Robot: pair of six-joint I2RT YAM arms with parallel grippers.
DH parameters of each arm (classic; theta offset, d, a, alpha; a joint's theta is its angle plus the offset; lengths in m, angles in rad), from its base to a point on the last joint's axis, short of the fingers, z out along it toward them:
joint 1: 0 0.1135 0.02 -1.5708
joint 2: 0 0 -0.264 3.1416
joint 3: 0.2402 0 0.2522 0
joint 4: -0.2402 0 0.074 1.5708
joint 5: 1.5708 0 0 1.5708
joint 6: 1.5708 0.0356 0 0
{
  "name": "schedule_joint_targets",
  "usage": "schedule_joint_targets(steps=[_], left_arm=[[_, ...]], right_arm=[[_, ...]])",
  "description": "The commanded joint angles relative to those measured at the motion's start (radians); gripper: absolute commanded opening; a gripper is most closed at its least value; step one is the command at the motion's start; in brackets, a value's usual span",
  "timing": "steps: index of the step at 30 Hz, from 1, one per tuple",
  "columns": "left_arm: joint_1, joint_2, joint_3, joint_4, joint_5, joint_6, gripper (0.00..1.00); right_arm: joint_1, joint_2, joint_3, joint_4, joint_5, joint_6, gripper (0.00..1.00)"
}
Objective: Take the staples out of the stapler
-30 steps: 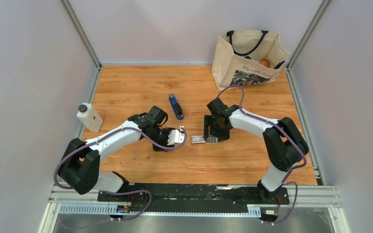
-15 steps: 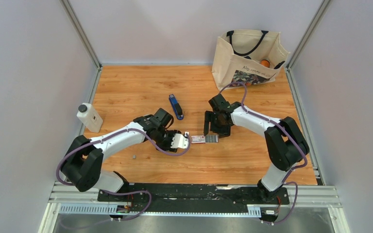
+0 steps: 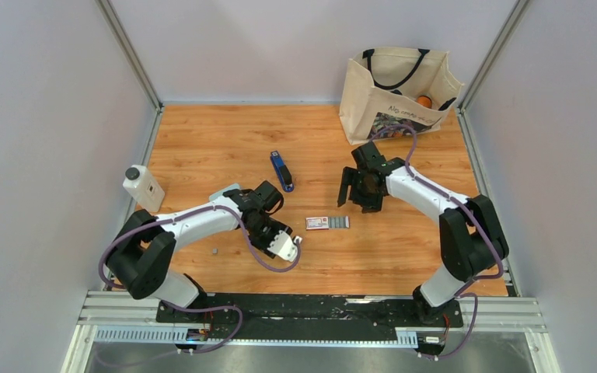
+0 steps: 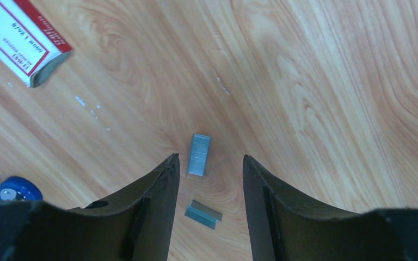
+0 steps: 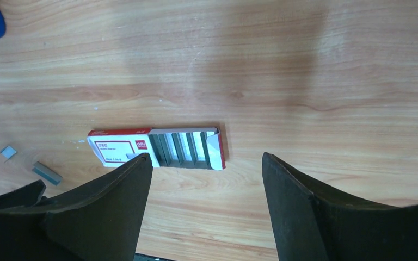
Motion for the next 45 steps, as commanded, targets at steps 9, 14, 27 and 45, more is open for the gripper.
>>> schedule_joint_targets(steps=[9, 14, 27, 45], left_arm=[[-0.013, 0.06, 0.029, -0.003, -0.009, 0.082, 0.55], [-0.014, 0.092, 0.055, -0.007, -0.025, 0.071, 0.54], [-0.024, 0.168, 0.143, -0.113, -0.042, 0.062, 0.38], [-0.036, 0.106, 0.146, -0.124, -0.049, -0.043, 0.22]], right_arm=[[-0.003, 0.087, 0.016, 0.083, -0.035, 0.02, 0.77], [0.001, 0.118, 0.022, 0.092, -0.037, 0.029, 0.77], [0.052, 0.179, 0.039, 0.103, -0.029, 0.058, 0.77], [0.165, 0.268, 0.102, 0.019, 0.005, 0.075, 0.75]])
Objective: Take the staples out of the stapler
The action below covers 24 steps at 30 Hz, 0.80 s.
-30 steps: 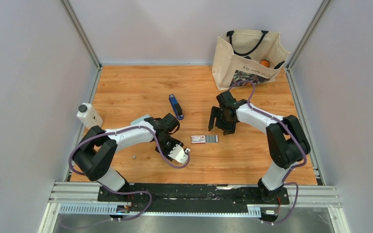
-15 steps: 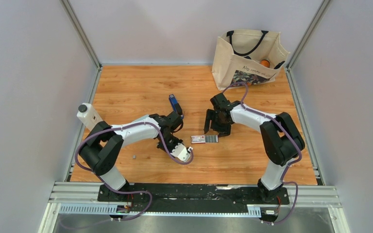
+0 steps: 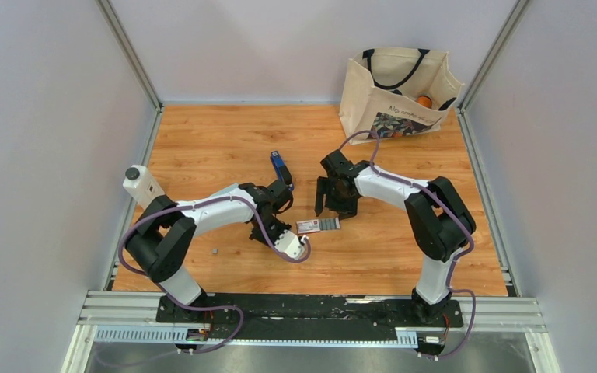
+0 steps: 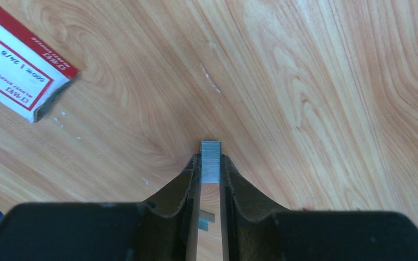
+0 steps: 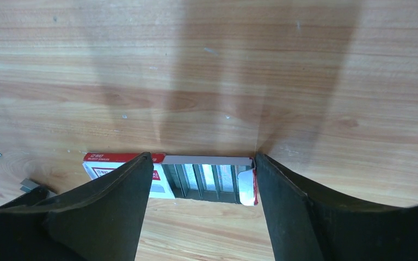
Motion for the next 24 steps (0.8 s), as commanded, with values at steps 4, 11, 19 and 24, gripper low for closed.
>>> schedule_joint_targets(steps=[4, 11, 19, 24], left_arm=[[-0.009, -0.101, 0.06, 0.013, 0.038, -0.151, 0.21], [0.043, -0.211, 0.205, -0.049, 0.238, -0.403, 0.19], [0.264, -0.348, 0.255, 0.08, 0.741, -0.829, 0.19], [0.353, -0.359, 0.117, 0.682, 0.963, -1.574, 0.2]], right_arm=[[0.056, 0.016, -0.018, -0.042, 0.025, 0.04, 0.75], [0.059, -0.11, -0.018, -0.053, 0.101, 0.04, 0.79], [0.034, -0.562, -0.145, 0.224, 0.01, -0.116, 0.79], [0.036, -0.711, -0.234, 0.364, -0.165, -0.182, 0.7]])
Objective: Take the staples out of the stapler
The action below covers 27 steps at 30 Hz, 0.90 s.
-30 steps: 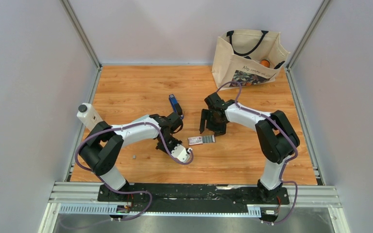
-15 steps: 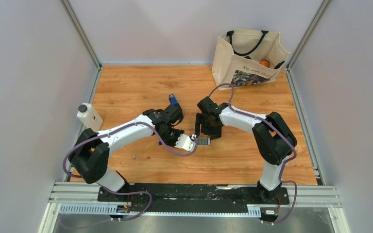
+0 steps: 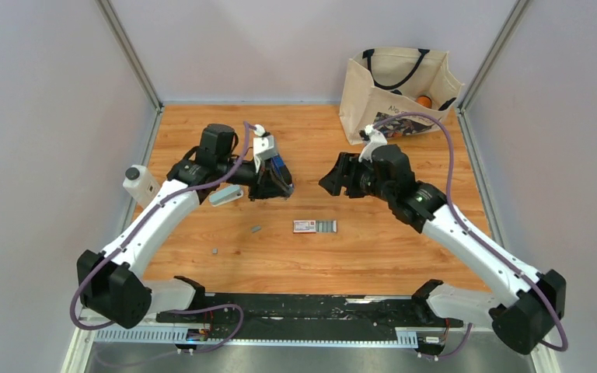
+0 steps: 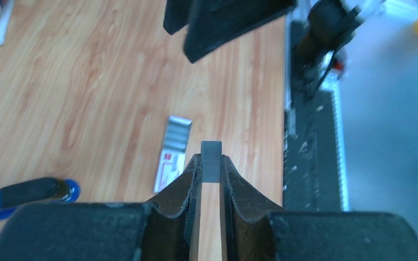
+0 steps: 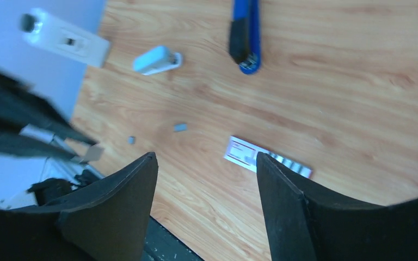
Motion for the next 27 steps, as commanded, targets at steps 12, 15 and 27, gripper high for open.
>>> schedule_joint_targets(steps=[12, 15, 27], left_arm=[[0.097, 0.149, -0.331, 1.97, 0.134, -1.928, 0.22], [0.097, 0.143, -0.341, 1.979, 0.111, -1.945, 0.22], [0.097, 0.175, -0.352, 2.016, 0.113, -1.968, 0.23]], right_arm=[[0.052, -0.16, -0.091, 0.343, -0.306, -0.055, 0.67], [0.062, -0.144, -0.076, 0.382, -0.303, -0.044, 0.65], [0.085, -0.068, 0.021, 0.554, -0.347, 0.031, 0.61]])
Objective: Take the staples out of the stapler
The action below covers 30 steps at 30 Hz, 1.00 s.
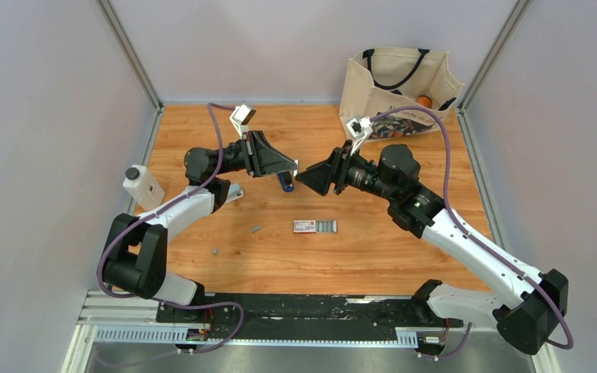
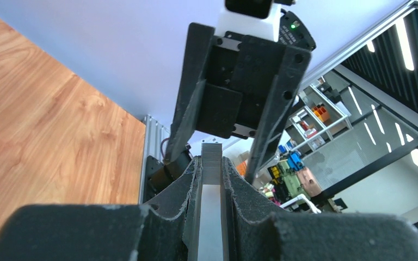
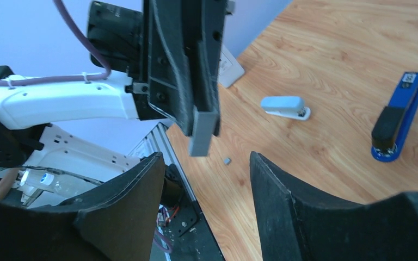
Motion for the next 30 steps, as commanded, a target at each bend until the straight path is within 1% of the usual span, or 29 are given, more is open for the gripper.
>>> schedule_joint_targets(steps=[1, 5, 14, 16, 17, 23, 24, 27, 28, 29, 30], left_arm=[[0.001, 0.003, -0.007, 0.11, -0.013, -0.016, 0.23], [0.001, 0.003, -0.007, 0.11, -0.01, -0.016, 0.23], [0.001, 0.001, -0.003, 0.11, -0.01, -0.02, 0.23], [0.001, -0.002, -0.006, 0.109, -0.007, -0.019, 0.23], [0.001, -0.003, -0.007, 0.11, -0.004, -0.019, 0.23], [0.003, -0.008, -0.009, 0.11, 0.004, -0.012, 0.25], [0.003, -0.009, -0.007, 0.112, 0.007, -0.011, 0.27], [0.001, -0.008, 0.003, 0.11, 0.013, 0.003, 0.43], [0.001, -0.008, 0.012, 0.112, 0.022, 0.01, 0.56], [0.001, -0.006, 0.02, 0.113, 0.029, 0.018, 0.74], [0.004, -0.003, 0.031, 0.112, 0.039, 0.027, 0.77]], right_arm=[[0.021, 0.025, 0.069, 0.105, -0.014, 0.025, 0.61], [0.029, 0.058, 0.085, 0.111, -0.012, 0.034, 0.57], [0.05, 0.085, 0.082, 0.131, 0.0, 0.048, 0.44], [0.052, 0.081, 0.076, 0.136, 0.009, 0.053, 0.39], [0.052, 0.075, 0.071, 0.137, 0.015, 0.053, 0.33], [0.052, 0.056, 0.057, 0.126, 0.032, 0.053, 0.18], [0.052, 0.055, 0.053, 0.123, 0.034, 0.054, 0.17], [0.052, 0.046, 0.045, 0.082, 0.048, 0.048, 0.14], [0.052, 0.042, 0.045, 0.052, 0.054, 0.044, 0.14], [0.053, 0.039, 0.046, 0.019, 0.064, 0.036, 0.14], [0.055, 0.038, 0.05, -0.045, 0.08, 0.027, 0.14]])
